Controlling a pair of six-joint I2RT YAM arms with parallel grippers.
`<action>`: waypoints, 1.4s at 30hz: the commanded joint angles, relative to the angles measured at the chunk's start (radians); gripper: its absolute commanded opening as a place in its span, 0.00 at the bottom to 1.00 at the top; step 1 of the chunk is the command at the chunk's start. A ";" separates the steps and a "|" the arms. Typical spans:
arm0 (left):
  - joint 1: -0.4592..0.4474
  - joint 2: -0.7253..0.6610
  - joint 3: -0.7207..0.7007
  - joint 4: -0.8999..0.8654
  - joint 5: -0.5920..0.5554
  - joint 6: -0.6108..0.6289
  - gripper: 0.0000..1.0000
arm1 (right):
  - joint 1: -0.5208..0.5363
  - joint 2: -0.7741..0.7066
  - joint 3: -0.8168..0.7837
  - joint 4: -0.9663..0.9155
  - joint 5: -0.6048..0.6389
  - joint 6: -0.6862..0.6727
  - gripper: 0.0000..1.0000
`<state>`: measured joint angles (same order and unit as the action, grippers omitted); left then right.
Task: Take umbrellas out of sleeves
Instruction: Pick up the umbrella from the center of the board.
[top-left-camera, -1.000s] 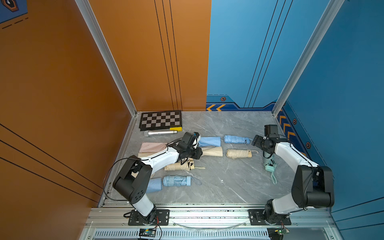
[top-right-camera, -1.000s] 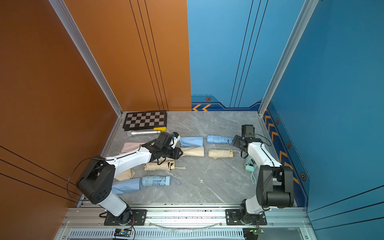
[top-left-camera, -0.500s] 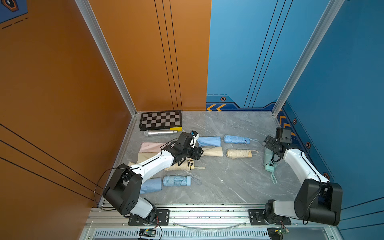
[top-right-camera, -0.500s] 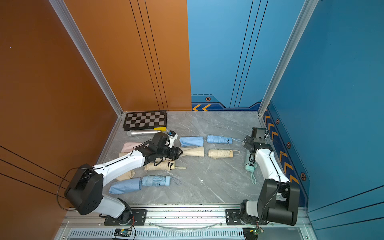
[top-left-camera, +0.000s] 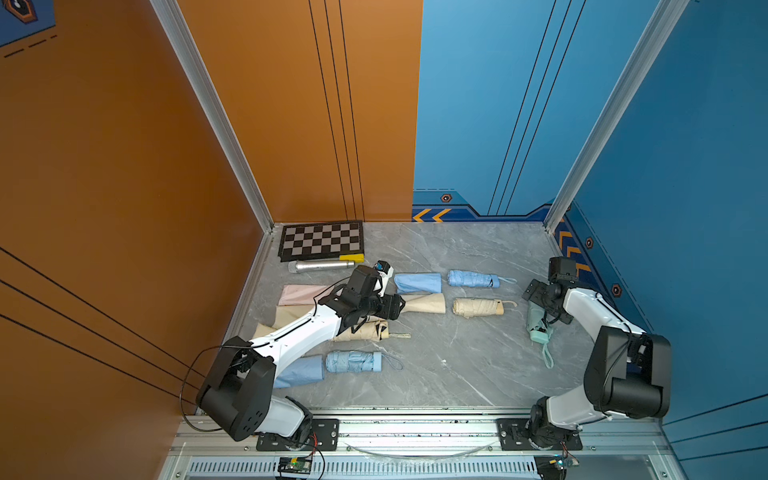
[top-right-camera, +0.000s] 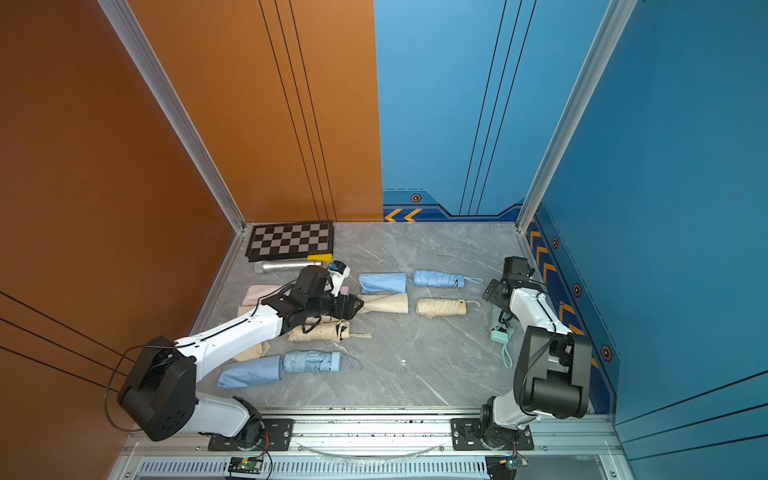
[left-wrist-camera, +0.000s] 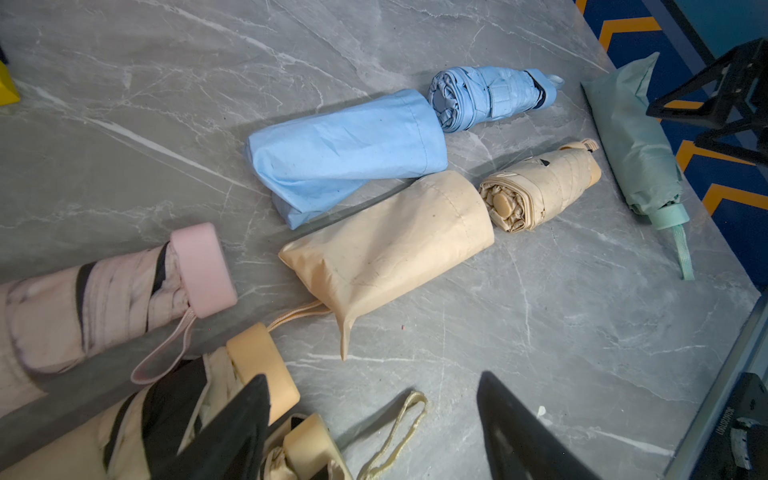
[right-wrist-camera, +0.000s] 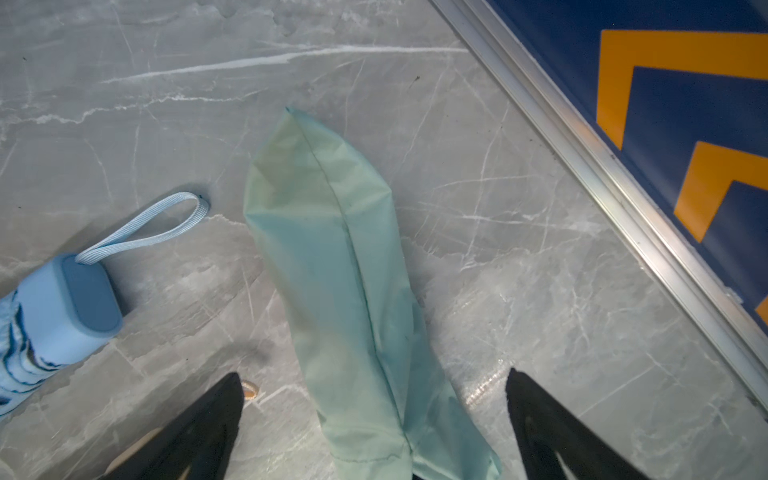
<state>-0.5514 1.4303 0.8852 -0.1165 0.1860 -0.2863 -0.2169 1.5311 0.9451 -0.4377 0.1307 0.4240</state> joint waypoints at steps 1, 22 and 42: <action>0.011 -0.006 -0.007 0.017 0.036 -0.001 0.80 | -0.012 0.046 0.030 -0.040 -0.051 -0.019 1.00; 0.015 -0.072 -0.037 0.038 -0.032 -0.058 0.94 | -0.013 0.149 0.061 -0.055 -0.107 -0.036 0.40; 0.044 -0.177 -0.086 0.076 0.012 -0.122 0.98 | 0.282 -0.350 0.066 0.073 -0.098 -0.258 0.19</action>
<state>-0.5224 1.2621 0.8036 -0.0475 0.1383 -0.4000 0.0025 1.2102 0.9886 -0.4343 0.0231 0.2836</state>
